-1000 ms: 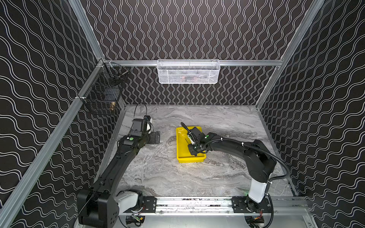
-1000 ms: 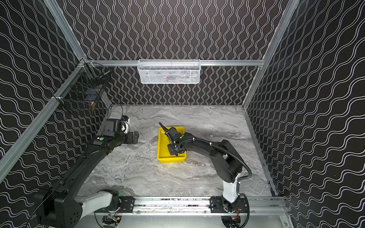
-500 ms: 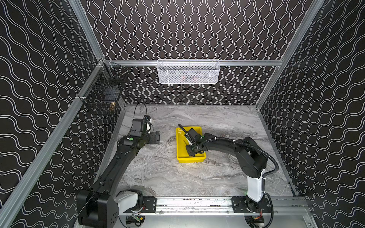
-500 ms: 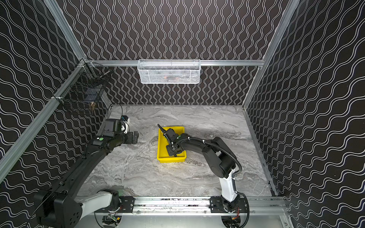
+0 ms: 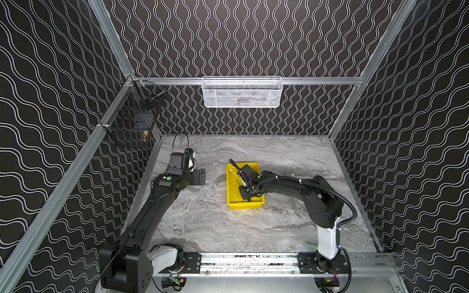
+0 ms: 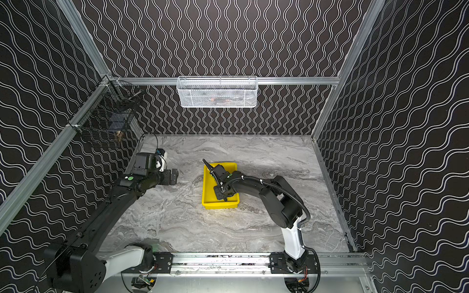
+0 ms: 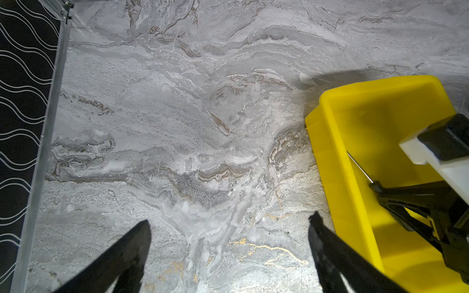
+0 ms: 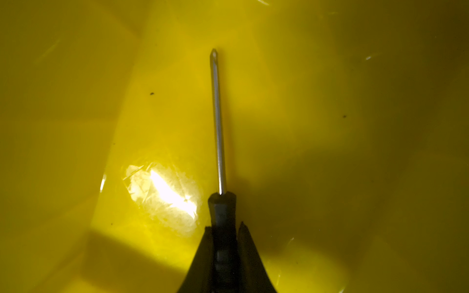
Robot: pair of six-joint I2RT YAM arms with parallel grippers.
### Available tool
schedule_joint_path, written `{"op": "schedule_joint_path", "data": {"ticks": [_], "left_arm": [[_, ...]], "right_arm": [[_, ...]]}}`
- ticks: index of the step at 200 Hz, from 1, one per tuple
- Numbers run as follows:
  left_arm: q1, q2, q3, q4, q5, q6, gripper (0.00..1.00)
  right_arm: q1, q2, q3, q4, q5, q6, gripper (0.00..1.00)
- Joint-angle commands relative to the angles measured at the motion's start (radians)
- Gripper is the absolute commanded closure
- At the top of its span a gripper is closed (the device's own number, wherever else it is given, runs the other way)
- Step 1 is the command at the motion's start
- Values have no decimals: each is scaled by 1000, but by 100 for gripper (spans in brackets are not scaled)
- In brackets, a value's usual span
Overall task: Put the screwdriver in the bin
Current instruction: Place the screwdriver into the bin.
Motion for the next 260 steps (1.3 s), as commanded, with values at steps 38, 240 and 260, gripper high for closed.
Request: {"op": "schedule_joint_path", "data": {"ticks": [38, 240, 260], "left_arm": [[1, -6, -3, 6, -2, 2, 1], [1, -64, -26, 45, 25, 4, 1], [1, -78, -35, 60, 42, 5, 1]], "right_arm": [[-18, -15, -1, 4, 3, 7, 71], [-288, -457, 24, 18, -162, -52, 53], [-365, -530, -1, 24, -160, -61, 49]]}}
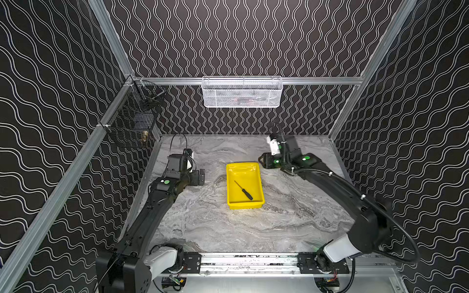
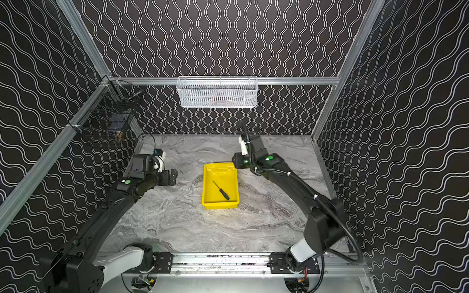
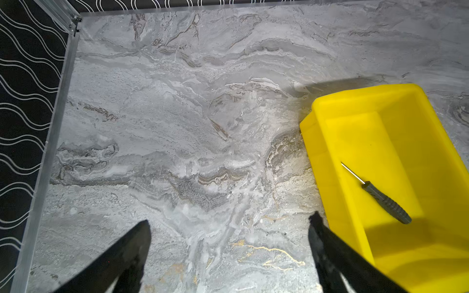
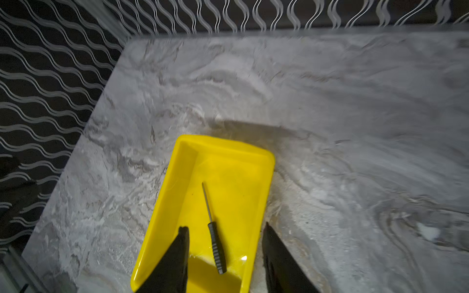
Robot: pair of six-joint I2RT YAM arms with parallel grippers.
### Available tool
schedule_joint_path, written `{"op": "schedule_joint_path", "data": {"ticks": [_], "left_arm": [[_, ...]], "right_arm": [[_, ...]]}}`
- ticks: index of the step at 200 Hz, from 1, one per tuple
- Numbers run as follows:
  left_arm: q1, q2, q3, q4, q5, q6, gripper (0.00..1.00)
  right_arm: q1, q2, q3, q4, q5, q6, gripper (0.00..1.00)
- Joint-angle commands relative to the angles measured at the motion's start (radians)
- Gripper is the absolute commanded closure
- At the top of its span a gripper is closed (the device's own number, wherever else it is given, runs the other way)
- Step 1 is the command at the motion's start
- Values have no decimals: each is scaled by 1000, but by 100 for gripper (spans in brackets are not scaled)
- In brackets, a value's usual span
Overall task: Put the screwdriver in the bin
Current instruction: Place the screwdriver into the bin, then reset both arms
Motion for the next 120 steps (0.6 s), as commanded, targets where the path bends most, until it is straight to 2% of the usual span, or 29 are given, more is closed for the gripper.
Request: {"op": "schedule_joint_path", "data": {"ticks": [1, 43, 70, 82, 85, 88, 120], "left_arm": [[1, -16, -8, 40, 33, 5, 1], [1, -35, -25, 69, 80, 18, 1], [0, -39, -27, 88, 113, 25, 1], [0, -35, -20, 88, 117, 18, 1], [1, -33, -20, 90, 114, 15, 1], [1, -32, -19, 91, 113, 10, 1], [1, -37, -11, 132, 38, -32, 1]], "right_arm": [[-59, -64, -23, 14, -6, -32, 49], [-208, -166, -72, 12, -5, -57, 40], [-278, -235, -150, 73, -24, -72, 27], [-309, -258, -181, 88, -22, -63, 19], [-317, -265, -189, 92, -22, -61, 4], [-325, -269, -196, 98, -25, -60, 1], [-395, -336, -272, 135, -24, -38, 1]]}}
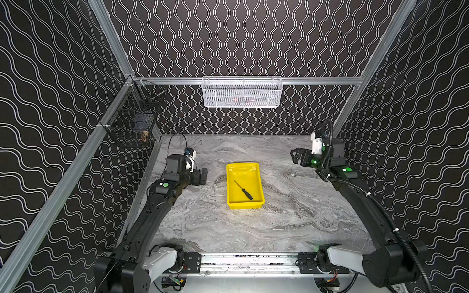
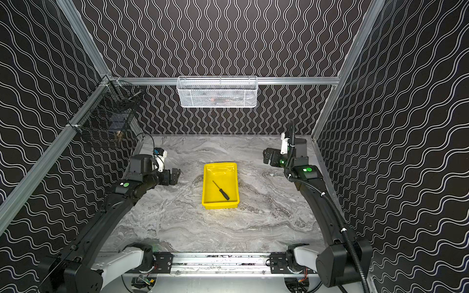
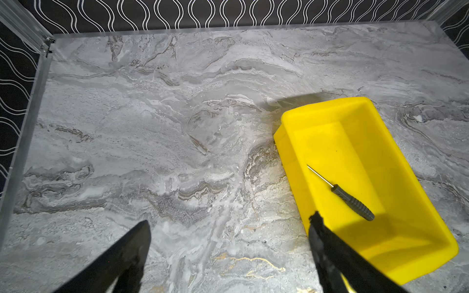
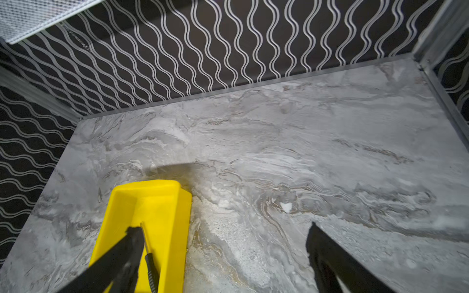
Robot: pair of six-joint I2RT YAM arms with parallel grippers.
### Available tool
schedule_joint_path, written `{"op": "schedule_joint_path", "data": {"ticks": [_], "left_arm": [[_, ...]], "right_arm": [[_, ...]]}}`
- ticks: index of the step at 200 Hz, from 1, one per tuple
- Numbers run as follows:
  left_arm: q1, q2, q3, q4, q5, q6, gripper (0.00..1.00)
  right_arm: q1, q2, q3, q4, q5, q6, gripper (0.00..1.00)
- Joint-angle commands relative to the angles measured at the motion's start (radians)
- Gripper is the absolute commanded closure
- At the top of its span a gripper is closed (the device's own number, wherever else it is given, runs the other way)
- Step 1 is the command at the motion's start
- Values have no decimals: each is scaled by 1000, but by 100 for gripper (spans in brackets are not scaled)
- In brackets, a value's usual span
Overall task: Put the screwdriver in the bin
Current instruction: Reset both arms
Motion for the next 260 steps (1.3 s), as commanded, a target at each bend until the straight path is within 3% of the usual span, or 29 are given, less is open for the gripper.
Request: {"op": "schedule_joint_path", "data": {"ticks": [1, 48, 81, 132, 150, 211, 239, 260], "left_arm": [[0, -7, 7, 61, -47, -29, 1], [0, -15, -7, 181, -187, 21, 1], [1, -16, -112, 413, -152, 144, 1], [0, 24, -242, 677, -173, 181, 1], [1, 44, -297, 776, -178, 172, 1], [1, 108, -524, 1126, -314, 185, 1], [1, 161, -576, 1188, -360, 183, 1], [1, 209, -613, 1282, -382, 190, 1]], "right_arm": [[-32, -44, -46, 73, -7, 16, 1], [-55, -141, -127, 141, 50, 20, 1], [-55, -142, -156, 134, 84, -46, 1], [-55, -145, -187, 140, 78, -86, 1], [-55, -182, -262, 255, 42, -189, 1], [-57, -324, -580, 666, 205, -130, 1], [-57, -325, -721, 892, 257, -137, 1], [-57, -296, -751, 937, 276, -145, 1]]}}
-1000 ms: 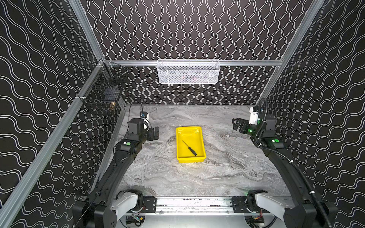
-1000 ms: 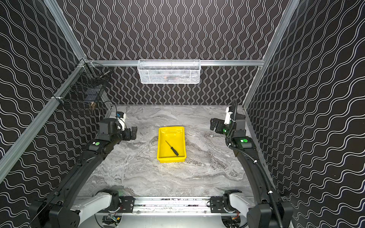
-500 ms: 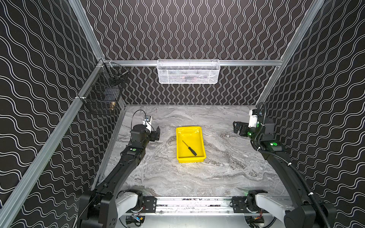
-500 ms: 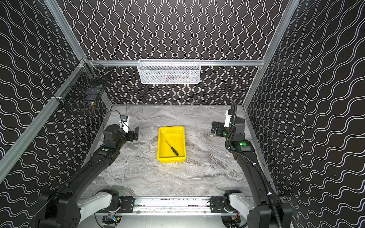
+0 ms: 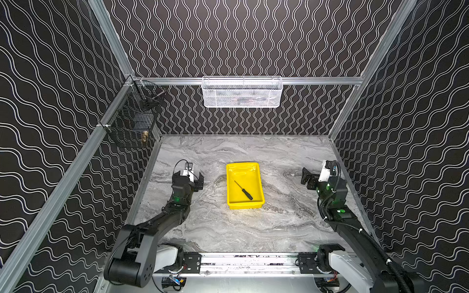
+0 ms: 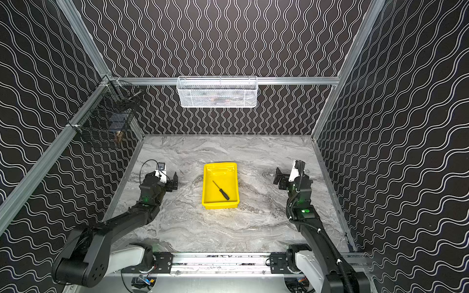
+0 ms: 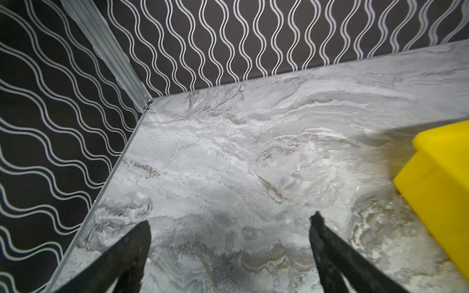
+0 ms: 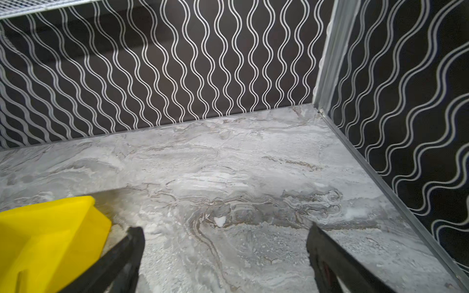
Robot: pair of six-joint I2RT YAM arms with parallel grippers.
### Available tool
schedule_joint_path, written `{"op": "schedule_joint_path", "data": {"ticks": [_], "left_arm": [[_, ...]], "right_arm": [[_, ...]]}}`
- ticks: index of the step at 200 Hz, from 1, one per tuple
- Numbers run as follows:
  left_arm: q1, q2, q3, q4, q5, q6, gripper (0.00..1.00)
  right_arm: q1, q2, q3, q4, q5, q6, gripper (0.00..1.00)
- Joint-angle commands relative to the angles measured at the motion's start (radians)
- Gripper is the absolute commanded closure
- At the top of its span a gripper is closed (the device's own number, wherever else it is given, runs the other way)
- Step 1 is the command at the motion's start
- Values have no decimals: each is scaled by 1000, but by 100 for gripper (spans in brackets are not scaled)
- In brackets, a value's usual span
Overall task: Put the screwdriver in the bin
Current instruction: Reset both arms
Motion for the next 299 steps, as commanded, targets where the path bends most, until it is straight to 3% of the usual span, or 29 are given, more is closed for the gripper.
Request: {"op": "schedule_joint_path", "data": {"ticks": [1, 39, 74, 126, 170, 200, 237, 259, 278, 299], "left_arm": [[0, 38, -33, 177, -53, 5, 1], [1, 149, -94, 373, -93, 22, 1], [1, 260, -142, 566, -95, 22, 1], [1, 412, -159, 737, -86, 25, 1], [1, 426, -128, 688, -43, 36, 1], [13, 413, -84, 593, -8, 35, 1], [130, 395, 20, 351, 227, -26, 1], [132, 396, 21, 349, 227, -26, 1], [132, 396, 20, 348, 228, -26, 1], [132, 397, 18, 356, 218, -23, 1]], "right_arm": [[-1, 23, -25, 205, 51, -11, 1], [-1, 112, -51, 257, 76, -114, 1], [-2, 154, -158, 487, 115, -131, 1], [-4, 349, -254, 812, 133, -140, 1], [-19, 524, -254, 942, 39, -163, 1], [-44, 667, -284, 1160, 21, -155, 0], [-68, 629, -189, 911, -18, -131, 0], [-107, 624, -147, 815, -69, -100, 0], [-110, 637, -153, 858, -78, -102, 1], [-123, 633, -131, 803, -37, -68, 0]]}}
